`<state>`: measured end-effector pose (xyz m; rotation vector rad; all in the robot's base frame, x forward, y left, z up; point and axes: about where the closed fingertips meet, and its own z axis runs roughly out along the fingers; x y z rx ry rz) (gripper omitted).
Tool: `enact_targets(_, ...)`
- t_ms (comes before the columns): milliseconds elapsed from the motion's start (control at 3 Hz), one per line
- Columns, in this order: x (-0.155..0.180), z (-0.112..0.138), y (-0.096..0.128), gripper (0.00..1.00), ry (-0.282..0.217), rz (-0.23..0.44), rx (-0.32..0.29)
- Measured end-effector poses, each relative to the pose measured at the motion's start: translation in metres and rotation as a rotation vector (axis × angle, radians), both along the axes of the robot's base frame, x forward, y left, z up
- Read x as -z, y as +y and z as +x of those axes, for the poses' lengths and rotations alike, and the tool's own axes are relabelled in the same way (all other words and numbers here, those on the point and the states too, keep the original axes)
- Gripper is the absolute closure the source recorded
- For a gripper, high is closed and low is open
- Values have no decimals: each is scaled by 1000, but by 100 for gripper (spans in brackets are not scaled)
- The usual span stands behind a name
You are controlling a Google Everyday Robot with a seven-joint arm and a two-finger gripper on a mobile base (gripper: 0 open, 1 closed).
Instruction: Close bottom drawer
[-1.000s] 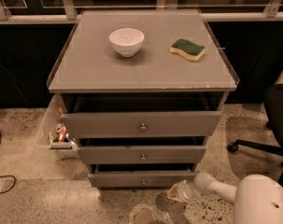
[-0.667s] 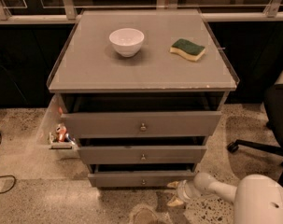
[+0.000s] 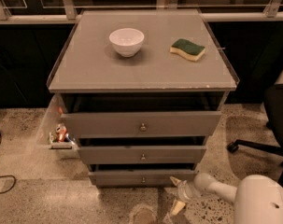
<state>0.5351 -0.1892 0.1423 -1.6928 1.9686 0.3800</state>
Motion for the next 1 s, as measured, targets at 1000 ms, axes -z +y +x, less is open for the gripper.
enact_targets(1000, -22, 38, -26, 0, -67, 17, 64)
